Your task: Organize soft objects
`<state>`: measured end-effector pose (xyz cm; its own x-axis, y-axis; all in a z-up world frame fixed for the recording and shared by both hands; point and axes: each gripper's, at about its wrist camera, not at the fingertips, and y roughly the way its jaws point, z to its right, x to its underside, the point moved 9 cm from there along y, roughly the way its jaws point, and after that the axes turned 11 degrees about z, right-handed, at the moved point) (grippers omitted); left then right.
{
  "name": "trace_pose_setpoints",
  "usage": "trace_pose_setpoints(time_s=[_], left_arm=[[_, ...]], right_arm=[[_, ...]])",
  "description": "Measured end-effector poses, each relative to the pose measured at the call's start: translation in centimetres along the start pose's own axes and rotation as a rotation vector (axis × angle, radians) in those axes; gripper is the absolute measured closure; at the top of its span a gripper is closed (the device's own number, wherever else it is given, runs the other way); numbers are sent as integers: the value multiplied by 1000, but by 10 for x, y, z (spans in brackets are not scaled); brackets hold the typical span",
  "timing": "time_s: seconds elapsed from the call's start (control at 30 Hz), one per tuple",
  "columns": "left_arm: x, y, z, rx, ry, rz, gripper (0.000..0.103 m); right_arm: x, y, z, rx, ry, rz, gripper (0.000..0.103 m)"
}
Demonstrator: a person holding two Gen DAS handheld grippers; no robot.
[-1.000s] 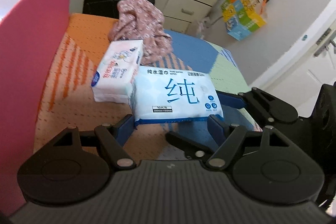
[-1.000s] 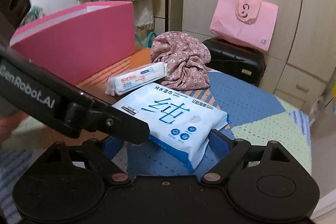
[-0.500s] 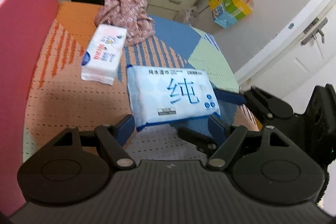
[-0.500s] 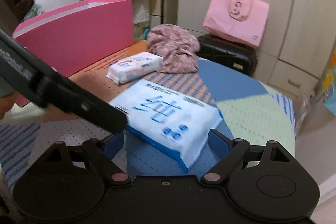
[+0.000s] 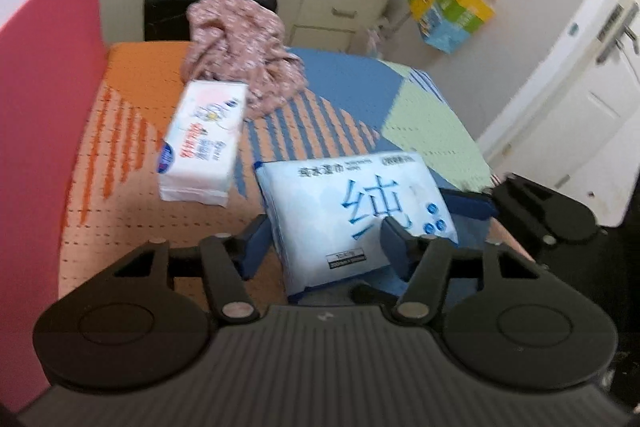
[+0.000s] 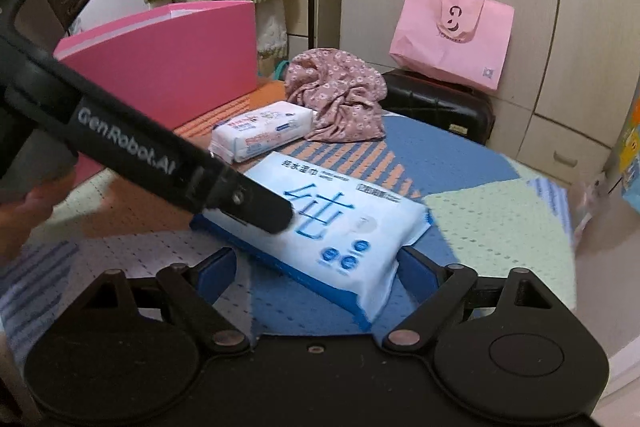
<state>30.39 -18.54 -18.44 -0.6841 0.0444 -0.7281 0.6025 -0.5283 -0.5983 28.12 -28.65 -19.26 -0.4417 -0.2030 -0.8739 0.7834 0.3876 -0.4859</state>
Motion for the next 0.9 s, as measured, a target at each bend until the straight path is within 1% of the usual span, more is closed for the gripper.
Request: trace_pose_setpoints(time_s=[0.03,0.2,0.3,0.37,0.47,0.67,0.9], left_arm=[[1,-1,2,5,-6,-2,47],[5,-3,11,-17,42,22,47],[7,-7,13,-11,38,18,47],[8,-11,15,-4,30,10,47],[10,-18,19,-3,43,10,44],[15,-37,29,-7,69,-11,42],[21,-65,37,15,86,-18,42]], right_arm=[[0,1,-2,9,-1,2,12],[-1,2,-9,56,22,5,12],[-1,-2,-13,70,40,4,13],[0,-5,-14,70,65,3,13],[1,-10,-17,69,120,0,12],[2,-22,-30,53,185,-7,6],[0,-45,-46,47,185,-2,5]])
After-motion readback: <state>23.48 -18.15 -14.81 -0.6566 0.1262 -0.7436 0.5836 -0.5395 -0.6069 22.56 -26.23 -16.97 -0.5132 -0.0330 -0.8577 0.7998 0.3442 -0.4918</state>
